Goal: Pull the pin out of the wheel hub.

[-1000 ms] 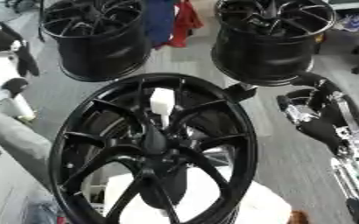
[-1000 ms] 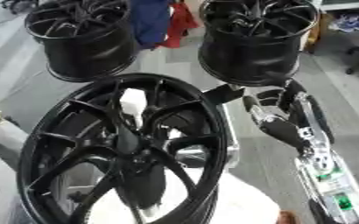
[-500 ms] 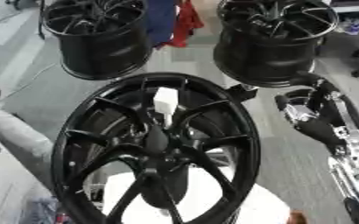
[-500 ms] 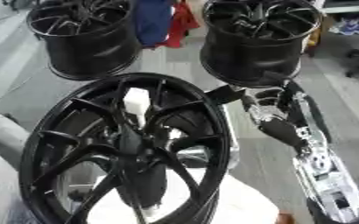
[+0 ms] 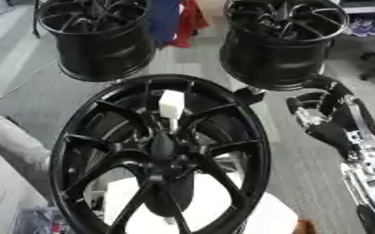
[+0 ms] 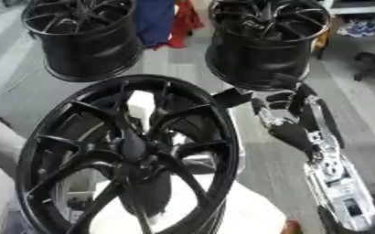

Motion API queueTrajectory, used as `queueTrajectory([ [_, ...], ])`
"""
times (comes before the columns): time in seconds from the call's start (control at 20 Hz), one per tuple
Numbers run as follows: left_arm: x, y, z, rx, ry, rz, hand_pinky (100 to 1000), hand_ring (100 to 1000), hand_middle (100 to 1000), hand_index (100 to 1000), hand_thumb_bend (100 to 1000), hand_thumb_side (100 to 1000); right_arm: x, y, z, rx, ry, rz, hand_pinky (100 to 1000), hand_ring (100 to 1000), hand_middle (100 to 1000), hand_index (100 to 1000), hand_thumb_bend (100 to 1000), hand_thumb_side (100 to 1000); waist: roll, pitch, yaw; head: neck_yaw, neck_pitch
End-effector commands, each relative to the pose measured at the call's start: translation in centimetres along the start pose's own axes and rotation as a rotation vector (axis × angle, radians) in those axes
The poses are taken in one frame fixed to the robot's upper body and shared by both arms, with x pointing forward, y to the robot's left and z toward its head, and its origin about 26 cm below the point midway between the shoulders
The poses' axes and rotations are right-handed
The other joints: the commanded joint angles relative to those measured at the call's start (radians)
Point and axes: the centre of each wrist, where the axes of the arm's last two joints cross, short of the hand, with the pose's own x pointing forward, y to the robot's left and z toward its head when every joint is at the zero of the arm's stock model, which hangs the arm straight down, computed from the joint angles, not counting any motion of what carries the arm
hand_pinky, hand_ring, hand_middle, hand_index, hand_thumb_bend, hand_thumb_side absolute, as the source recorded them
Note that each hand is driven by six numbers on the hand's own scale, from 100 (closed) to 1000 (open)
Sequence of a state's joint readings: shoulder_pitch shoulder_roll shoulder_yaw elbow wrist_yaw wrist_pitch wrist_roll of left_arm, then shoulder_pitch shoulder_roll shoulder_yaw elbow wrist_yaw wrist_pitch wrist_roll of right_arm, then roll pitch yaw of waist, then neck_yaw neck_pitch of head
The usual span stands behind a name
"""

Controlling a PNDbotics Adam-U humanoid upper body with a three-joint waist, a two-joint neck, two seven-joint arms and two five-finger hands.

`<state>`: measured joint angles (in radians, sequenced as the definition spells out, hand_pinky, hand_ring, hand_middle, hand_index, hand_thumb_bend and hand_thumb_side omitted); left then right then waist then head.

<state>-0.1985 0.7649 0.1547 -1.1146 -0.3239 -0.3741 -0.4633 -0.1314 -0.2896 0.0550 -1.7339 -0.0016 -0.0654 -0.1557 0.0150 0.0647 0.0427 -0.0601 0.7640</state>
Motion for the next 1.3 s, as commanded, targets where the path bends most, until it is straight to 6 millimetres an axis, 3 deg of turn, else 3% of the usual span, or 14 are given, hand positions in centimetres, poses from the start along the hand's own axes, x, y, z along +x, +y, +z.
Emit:
queueTrajectory([
  [0.05,0.2,0.4,0.5,0.146,-0.016,0.053,672,700,771,872,213,637,0.5,-0.4,-0.4,-0.014,-0.021,0.009,659,666,719,831,408,211,0.000,-0.005,0.003,-0.005,-0.004],
  [0.2,1.1,-1.1,0.1,0.263,-0.085,0.166,642,661,736,843,110,625,0.5,-0.3,-0.5,-0.014,-0.023,0.006,659,666,719,831,405,212,-0.003,-0.002,0.008,-0.008,-0.004],
  [0.35,3.3,-2.0,-0.4,0.385,-0.175,0.280,629,646,719,825,100,619,0.5,-0.2,-0.5,-0.013,-0.023,0.002,659,666,719,831,405,212,-0.008,0.001,0.012,-0.011,-0.006],
  [0.7,11.1,-2.8,-2.3,0.603,-0.406,0.559,610,627,685,802,100,604,0.6,0.0,-0.6,-0.011,-0.026,-0.008,659,666,720,831,408,211,-0.019,0.006,0.023,-0.010,-0.006],
  [0.85,13.6,-2.9,-2.7,0.646,-0.456,0.648,606,623,678,797,100,599,0.7,0.1,-0.6,-0.009,-0.027,-0.011,659,666,720,831,409,210,-0.022,0.006,0.027,-0.007,-0.007],
  [1.05,15.6,-3.5,-3.1,0.655,-0.480,0.706,603,618,674,796,100,599,0.7,0.1,-0.6,-0.010,-0.027,-0.012,659,666,720,831,409,209,-0.023,0.007,0.029,-0.009,-0.007],
  [1.3,16.6,-4.0,-3.5,0.665,-0.493,0.763,596,607,660,790,100,594,0.7,0.1,-0.6,-0.008,-0.030,-0.014,660,667,721,832,409,209,-0.025,0.009,0.031,-0.008,-0.010],
])
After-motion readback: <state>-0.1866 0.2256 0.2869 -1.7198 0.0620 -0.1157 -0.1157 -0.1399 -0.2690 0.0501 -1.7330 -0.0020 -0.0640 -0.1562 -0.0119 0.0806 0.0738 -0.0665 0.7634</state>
